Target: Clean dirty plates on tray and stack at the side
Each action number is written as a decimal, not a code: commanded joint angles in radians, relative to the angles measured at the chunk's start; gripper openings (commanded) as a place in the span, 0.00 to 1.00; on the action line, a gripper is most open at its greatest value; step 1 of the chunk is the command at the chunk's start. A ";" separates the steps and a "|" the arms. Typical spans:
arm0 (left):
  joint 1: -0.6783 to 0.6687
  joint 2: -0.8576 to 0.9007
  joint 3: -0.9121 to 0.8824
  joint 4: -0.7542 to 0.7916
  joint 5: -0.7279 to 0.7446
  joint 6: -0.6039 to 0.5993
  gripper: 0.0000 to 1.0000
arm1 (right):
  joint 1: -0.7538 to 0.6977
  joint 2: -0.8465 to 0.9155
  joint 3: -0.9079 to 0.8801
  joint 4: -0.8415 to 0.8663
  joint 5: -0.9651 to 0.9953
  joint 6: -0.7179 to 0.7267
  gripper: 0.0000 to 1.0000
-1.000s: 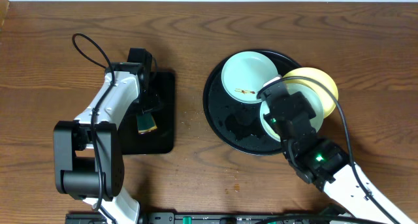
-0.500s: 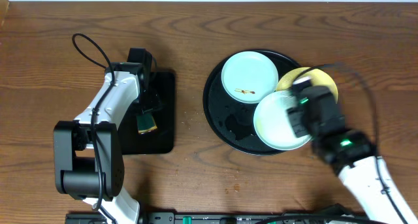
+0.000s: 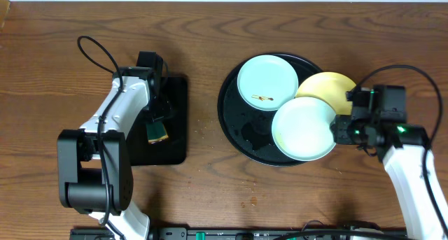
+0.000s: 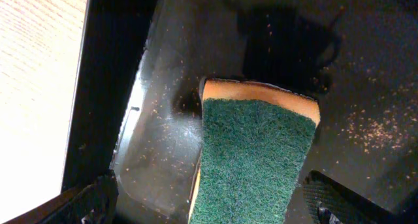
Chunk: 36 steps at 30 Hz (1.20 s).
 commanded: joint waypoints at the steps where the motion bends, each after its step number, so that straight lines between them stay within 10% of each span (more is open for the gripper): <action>1: 0.006 0.006 -0.011 -0.003 -0.013 0.002 0.90 | -0.009 0.084 -0.018 0.022 -0.018 0.034 0.40; 21: 0.006 0.006 -0.011 -0.003 -0.013 0.001 0.91 | 0.001 0.185 -0.080 0.123 0.030 0.105 0.26; 27: 0.006 0.006 -0.011 -0.003 -0.013 0.002 0.91 | 0.013 0.181 -0.093 0.167 0.024 0.120 0.01; 36: 0.006 0.006 -0.011 -0.003 -0.013 0.001 0.91 | 0.060 -0.003 0.170 0.016 -0.037 0.112 0.01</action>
